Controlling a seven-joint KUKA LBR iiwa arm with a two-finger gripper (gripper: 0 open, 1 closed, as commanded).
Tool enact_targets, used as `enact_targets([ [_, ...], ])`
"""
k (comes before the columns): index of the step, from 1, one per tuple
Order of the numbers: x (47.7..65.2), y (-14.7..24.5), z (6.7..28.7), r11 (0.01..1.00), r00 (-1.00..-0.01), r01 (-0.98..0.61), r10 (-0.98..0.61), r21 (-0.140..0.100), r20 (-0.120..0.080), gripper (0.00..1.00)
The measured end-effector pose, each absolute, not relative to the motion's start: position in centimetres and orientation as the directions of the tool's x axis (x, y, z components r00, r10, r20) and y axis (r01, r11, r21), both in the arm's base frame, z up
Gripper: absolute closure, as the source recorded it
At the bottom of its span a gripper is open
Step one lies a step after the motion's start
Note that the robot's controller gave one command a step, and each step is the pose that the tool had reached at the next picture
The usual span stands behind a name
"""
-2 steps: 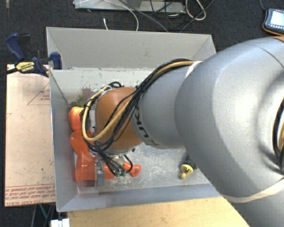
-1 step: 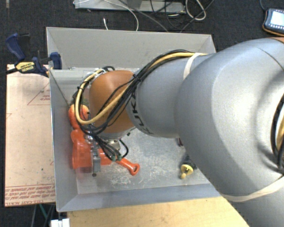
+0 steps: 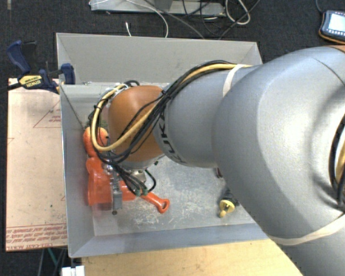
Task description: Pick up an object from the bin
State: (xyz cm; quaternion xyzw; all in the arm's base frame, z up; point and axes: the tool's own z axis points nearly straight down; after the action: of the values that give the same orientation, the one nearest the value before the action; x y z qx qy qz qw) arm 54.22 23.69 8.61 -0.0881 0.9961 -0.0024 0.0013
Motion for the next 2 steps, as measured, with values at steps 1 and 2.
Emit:
enact_targets([
  [1, 54.1, 23.6, 7.4, 0.870, -0.870, -0.493, -0.493, -0.012, -0.003, 1.00],
  [2, 53.7, 23.8, 15.2, 0.949, -0.949, -0.314, -0.314, -0.004, 0.000, 1.00],
])
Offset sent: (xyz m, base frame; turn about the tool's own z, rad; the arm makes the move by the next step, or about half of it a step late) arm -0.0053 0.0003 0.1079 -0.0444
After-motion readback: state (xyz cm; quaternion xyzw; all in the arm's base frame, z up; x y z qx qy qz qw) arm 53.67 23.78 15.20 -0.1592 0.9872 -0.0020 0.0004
